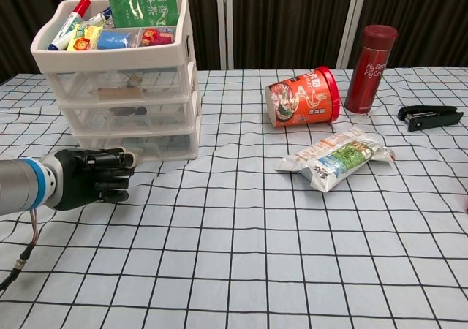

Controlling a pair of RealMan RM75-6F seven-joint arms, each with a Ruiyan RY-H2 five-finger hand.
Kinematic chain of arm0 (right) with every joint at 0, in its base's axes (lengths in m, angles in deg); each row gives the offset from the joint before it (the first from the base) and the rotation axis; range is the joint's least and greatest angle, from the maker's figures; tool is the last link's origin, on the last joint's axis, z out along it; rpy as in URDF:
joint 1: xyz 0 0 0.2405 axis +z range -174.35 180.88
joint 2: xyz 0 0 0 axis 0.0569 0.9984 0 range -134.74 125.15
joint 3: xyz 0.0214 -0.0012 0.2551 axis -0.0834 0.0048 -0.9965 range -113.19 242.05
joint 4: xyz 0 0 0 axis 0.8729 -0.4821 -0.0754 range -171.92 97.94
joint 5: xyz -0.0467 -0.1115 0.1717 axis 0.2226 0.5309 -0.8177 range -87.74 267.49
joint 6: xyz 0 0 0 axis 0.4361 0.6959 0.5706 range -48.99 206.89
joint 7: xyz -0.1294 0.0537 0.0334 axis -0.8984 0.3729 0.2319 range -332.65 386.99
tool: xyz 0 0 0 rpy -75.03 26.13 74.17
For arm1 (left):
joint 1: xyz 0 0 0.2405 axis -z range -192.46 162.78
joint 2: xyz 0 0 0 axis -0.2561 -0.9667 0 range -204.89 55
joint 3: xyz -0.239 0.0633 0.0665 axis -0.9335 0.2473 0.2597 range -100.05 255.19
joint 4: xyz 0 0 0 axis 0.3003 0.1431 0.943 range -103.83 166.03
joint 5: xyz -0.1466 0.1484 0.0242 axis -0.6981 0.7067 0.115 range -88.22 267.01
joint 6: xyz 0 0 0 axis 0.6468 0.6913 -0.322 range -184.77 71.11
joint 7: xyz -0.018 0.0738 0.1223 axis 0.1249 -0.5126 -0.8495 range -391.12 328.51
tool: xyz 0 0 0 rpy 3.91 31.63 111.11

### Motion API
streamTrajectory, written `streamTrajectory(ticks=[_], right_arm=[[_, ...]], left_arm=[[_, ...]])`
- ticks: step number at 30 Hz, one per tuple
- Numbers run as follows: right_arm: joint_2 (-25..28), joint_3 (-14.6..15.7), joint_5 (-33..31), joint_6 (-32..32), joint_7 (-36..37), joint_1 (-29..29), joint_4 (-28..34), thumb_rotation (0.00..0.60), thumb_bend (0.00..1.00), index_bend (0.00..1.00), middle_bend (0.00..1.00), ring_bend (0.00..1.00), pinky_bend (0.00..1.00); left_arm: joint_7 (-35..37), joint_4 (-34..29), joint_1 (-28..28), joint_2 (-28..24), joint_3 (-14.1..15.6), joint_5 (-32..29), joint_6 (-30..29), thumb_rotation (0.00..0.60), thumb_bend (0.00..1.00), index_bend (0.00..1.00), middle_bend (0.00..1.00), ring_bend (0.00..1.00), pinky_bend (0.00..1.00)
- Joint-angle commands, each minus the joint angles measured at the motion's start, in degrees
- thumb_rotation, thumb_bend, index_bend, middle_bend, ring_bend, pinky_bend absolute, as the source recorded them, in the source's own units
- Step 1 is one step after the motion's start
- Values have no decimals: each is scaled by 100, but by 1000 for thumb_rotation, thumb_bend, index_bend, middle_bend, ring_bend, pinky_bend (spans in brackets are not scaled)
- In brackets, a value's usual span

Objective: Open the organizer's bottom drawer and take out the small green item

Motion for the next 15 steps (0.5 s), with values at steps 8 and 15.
streamTrajectory(ticks=[8, 15], right_arm=[[14, -16, -11, -12, 32, -3, 1, 600, 0, 0, 0, 0, 0], [15, -17, -4, -24, 30, -8, 2, 600, 0, 0, 0, 0, 0]], left_arm=[[-5, 223, 96, 114, -13, -107, 106, 600, 655, 14, 1000, 976, 845], [-63, 434, 229, 203, -8, -234, 206, 600, 655, 16, 1000, 976, 845]])
